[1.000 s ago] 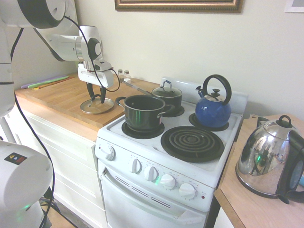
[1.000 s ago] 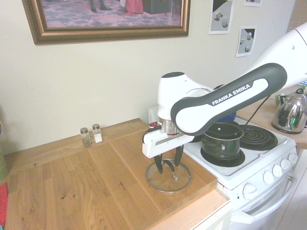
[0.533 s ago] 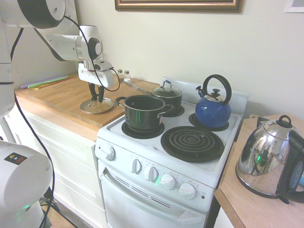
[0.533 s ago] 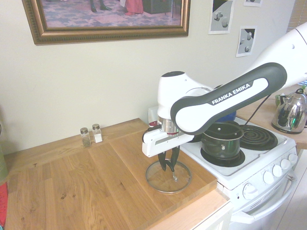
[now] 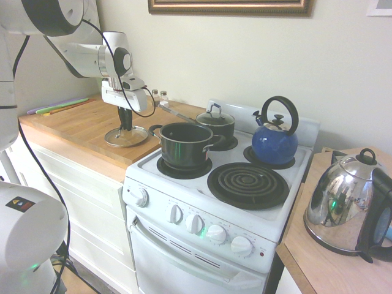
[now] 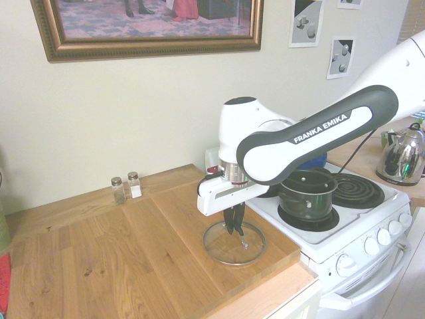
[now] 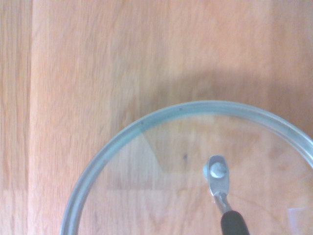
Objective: Cover the lid of the pot
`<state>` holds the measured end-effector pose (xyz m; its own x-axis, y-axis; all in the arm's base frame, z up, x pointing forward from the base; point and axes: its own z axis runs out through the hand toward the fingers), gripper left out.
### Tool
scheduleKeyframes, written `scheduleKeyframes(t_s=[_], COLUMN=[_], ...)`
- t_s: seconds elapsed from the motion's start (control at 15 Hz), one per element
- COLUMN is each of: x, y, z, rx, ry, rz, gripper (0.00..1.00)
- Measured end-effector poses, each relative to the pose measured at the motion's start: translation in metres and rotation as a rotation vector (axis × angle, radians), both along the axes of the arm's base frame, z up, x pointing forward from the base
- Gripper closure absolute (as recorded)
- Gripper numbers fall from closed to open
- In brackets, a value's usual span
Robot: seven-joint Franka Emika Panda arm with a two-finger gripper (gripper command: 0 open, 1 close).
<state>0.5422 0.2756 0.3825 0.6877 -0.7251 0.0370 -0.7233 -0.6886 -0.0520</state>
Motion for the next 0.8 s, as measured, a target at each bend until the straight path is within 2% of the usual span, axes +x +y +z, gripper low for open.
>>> scheduleKeyframes(t_s=[0.2,0.53,0.8], x=[-0.005,-0.007,0.007], y=[-0.007,-0.019,-0.069], z=[0.038,0.131,0.190], rx=[0.002,0.017,0.023], ry=[-0.039,-0.117,-0.161], rz=[-0.009,-0.040,-0.134], gripper=[1.00,1.00,1.00])
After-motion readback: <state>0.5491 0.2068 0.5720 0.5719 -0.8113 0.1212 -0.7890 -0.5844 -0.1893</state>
